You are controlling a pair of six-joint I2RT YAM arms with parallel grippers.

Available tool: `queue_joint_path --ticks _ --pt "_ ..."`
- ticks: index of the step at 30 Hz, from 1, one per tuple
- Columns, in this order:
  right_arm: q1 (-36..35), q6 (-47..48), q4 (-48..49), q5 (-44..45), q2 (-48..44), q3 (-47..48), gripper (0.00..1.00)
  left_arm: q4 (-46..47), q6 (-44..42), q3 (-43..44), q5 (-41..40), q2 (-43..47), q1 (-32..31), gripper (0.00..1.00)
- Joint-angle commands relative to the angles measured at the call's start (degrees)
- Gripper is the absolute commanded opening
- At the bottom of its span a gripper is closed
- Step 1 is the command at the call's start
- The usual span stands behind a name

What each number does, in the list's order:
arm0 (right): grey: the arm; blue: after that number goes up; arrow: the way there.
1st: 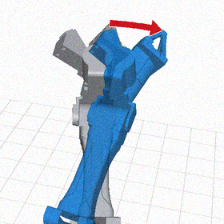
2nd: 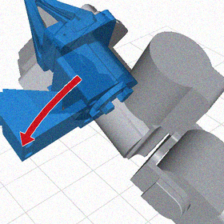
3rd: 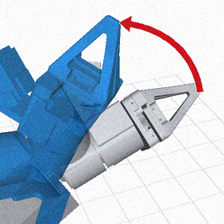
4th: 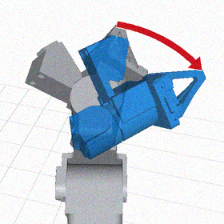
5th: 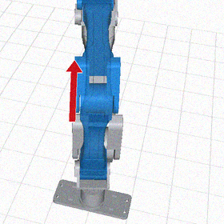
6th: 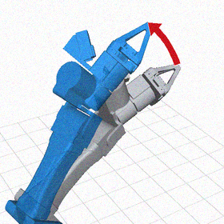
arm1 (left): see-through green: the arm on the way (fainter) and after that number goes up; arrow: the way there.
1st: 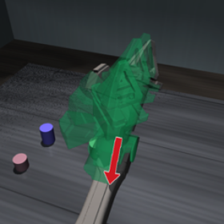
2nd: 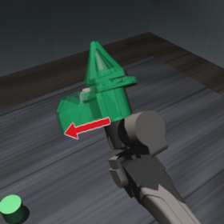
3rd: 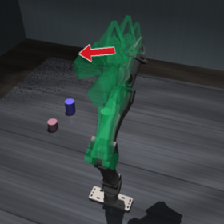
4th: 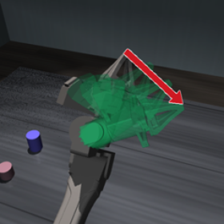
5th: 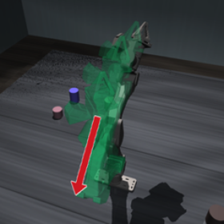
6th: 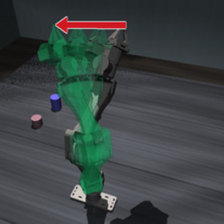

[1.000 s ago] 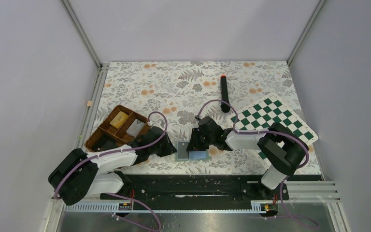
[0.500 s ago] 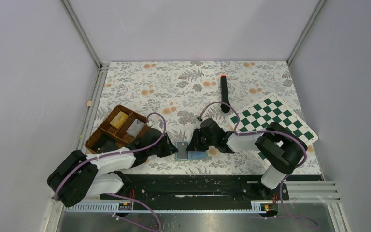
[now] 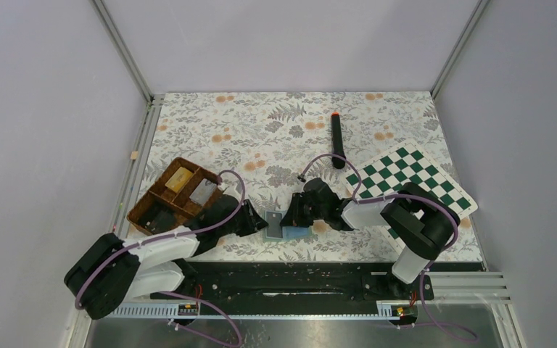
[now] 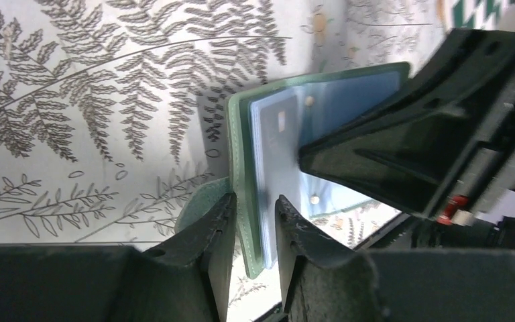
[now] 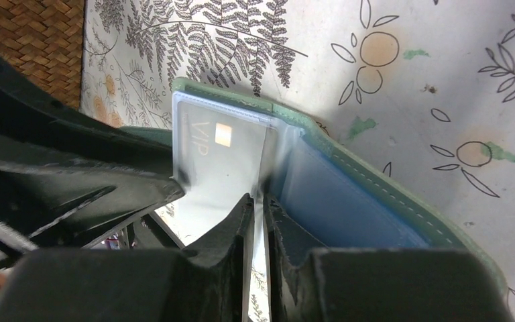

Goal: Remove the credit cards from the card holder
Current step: Remove the credit card from the card holder.

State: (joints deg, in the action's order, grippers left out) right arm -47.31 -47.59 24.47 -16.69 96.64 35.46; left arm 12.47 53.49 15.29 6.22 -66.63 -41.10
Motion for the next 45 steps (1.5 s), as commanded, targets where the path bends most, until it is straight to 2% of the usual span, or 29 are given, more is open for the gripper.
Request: queue_joint_path --ticks 1,7,19,45 --pt "-0.3 -0.2 -0.1 0.6 3.0 -2.1 0.17 2.8 2.0 0.0 0.6 8.1 -0.8 0.30" --pt "0.1 -0.5 0.8 -0.1 3.1 -2.4 0.17 1.9 3.5 -1.8 -1.0 15.2 -0.8 0.36" --pt "0.3 -1.0 1.8 -0.8 3.8 -2.7 0.16 2.9 2.9 -0.9 -1.6 7.7 -0.8 0.35" --pt "0.5 -1.4 2.3 -1.2 3.3 -2.8 0.16 1.5 1.6 -0.2 -3.5 4.1 -0.8 0.39"
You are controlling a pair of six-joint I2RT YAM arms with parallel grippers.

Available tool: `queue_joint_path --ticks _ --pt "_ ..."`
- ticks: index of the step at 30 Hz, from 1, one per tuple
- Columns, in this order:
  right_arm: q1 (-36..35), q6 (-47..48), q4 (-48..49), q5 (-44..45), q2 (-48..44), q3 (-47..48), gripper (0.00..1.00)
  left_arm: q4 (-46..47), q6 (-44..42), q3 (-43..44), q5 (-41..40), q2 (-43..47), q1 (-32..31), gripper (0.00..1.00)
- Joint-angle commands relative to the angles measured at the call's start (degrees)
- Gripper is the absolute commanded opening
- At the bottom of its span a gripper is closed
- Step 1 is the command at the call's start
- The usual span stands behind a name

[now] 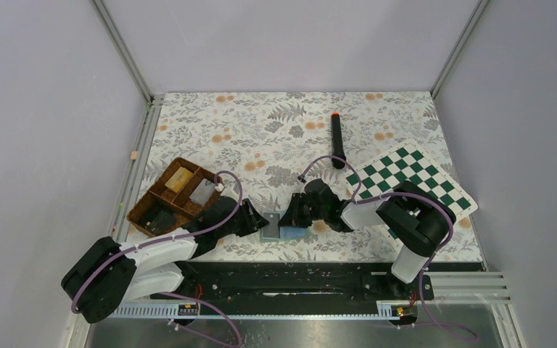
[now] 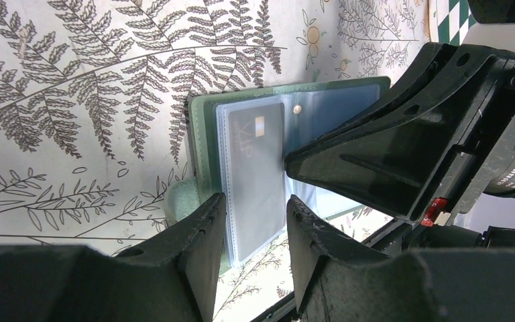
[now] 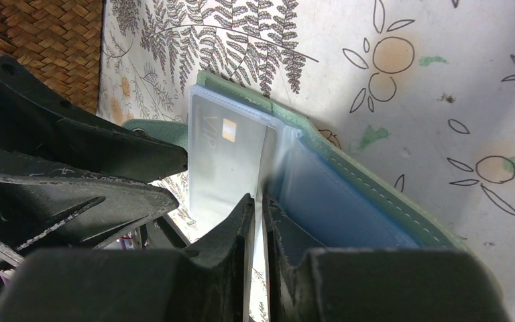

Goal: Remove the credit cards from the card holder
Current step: Remove the credit card from the card holder.

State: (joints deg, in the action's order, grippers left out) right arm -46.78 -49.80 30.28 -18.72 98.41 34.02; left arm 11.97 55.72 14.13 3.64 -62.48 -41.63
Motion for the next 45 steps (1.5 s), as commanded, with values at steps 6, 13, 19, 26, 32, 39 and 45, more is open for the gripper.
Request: queue_joint_path --ticks 6,13,19,26,32,39,45 --pt "-0.1 0.8 -3.4 0.7 1.5 -1.3 0.16 2.8 -0.6 1.0 -0.1 -0.5 -0.2 0.39" --pt "-0.1 0.6 -3.2 0.4 1.3 -1.3 0.19 6.5 -0.3 0.5 2.2 -1.8 -0.3 0.39" --pt "0.0 0.7 -3.1 0.3 1.4 -1.3 0.22 8.1 -0.9 0.6 4.2 -1.6 -0.2 0.38" --pt "-0.1 0.4 -4.1 0.4 -1.3 -1.3 0.27 9.8 -0.9 0.5 6.2 -0.9 -0.3 0.38" --pt "-0.1 1.0 -7.3 2.6 -6.2 -1.7 0.33 10.4 -1.2 0.8 6.8 -0.2 -0.3 0.38" --pt "0.0 1.3 -8.5 4.4 -9.1 -2.4 0.45 12.7 -1.4 1.2 8.5 -1.6 -0.2 0.38" --pt "-0.1 1.0 -7.9 4.2 -8.9 -2.8 0.47 14.8 -0.7 1.7 10.0 -5.0 -0.2 0.37"
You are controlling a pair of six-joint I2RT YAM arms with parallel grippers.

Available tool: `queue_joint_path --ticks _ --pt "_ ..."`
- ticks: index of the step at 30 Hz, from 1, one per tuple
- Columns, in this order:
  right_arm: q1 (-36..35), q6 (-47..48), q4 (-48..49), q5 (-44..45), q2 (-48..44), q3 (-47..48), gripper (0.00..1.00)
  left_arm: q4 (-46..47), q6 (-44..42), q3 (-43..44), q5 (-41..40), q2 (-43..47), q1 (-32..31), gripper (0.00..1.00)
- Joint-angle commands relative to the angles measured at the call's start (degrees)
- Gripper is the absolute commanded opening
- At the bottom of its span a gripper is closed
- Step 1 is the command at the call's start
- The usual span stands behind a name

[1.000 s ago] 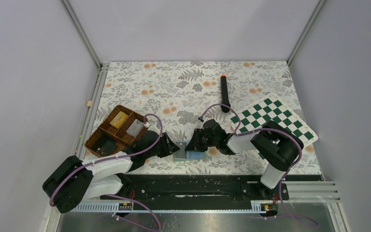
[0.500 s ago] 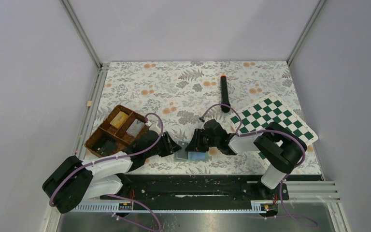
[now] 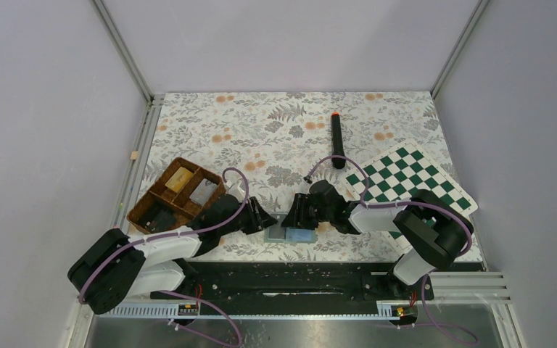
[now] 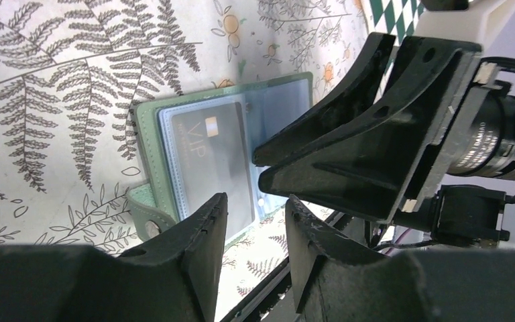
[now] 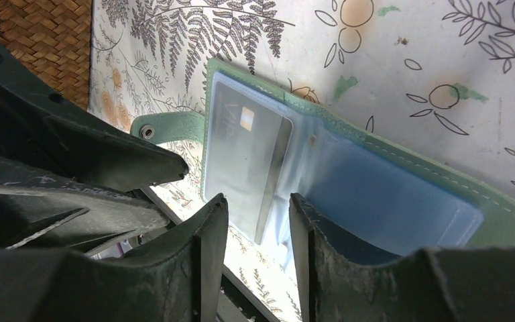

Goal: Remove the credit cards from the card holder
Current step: Remove the credit card from the card holder.

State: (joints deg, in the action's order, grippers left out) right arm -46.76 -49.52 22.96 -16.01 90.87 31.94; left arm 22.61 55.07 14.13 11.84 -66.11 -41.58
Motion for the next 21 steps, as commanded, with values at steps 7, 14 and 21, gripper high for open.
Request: queue_joint_path --ticks 7,14,21 --pt "-0.1 1.2 -0.3 1.0 -0.4 0.0 0.35 -0.7 -0.5 2.0 -2.0 -0.5 -0.3 0.37" --pt "-0.1 1.2 -0.6 0.8 -1.4 0.6 0.26 1.0 0.4 0.8 -2.6 -2.8 -0.3 0.37" --pt "-0.2 1.7 -4.7 2.6 -2.1 2.3 0.35 6.3 3.5 -1.2 -1.3 -4.9 -0.6 0.36"
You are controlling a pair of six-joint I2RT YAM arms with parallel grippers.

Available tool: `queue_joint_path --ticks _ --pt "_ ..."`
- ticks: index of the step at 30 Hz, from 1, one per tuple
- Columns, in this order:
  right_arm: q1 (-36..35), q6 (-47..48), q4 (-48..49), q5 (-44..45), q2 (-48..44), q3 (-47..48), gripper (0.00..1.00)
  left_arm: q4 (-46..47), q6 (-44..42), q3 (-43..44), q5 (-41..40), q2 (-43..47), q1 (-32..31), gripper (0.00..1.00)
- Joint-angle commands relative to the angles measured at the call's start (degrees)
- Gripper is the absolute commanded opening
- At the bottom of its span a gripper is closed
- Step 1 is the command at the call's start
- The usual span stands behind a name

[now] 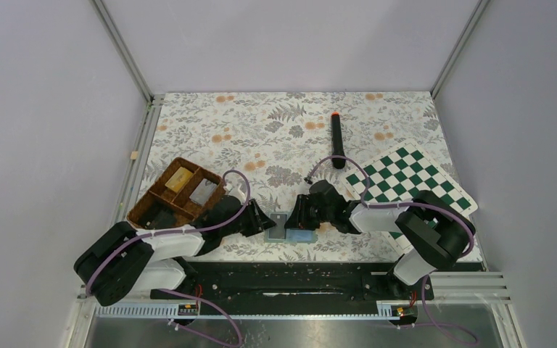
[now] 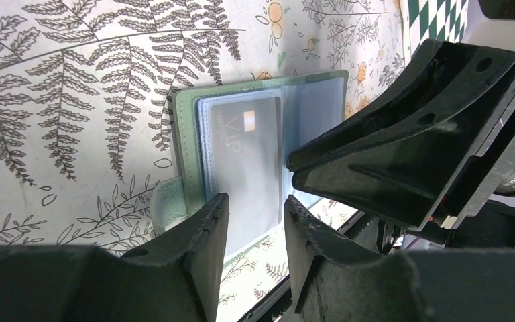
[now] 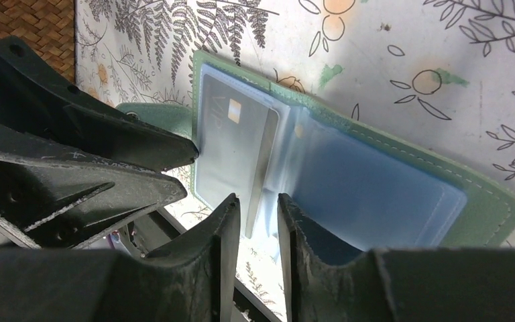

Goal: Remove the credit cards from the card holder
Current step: Remove the credit card from the card holder.

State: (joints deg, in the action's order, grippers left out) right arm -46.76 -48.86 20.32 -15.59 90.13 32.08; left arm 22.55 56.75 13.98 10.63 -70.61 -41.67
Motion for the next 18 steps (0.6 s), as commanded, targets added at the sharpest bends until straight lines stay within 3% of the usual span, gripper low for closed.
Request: queue_joint_path --ticks 1,5,14,18 --pt "-0.3 1.1 -2.2 2.4 -0.8 2.4 0.35 6.3 1.9 -1.1 -0.2 -0.3 -0.7 0.36" --pt "-0.4 1.2 -1.4 2.4 2.3 2.7 0.33 6.6 2.0 -1.5 -0.6 0.5 -1.7 0.36" --pt "-0.3 1.4 1.6 2.4 8.2 1.3 0.14 8.9 2.1 -2.6 -0.1 1.9 -1.9 0.35" --pt "0.1 1.8 2.4 2.7 8.5 0.0 0.04 0.9 1.0 -1.1 -4.4 5.8 -1.9 0.35"
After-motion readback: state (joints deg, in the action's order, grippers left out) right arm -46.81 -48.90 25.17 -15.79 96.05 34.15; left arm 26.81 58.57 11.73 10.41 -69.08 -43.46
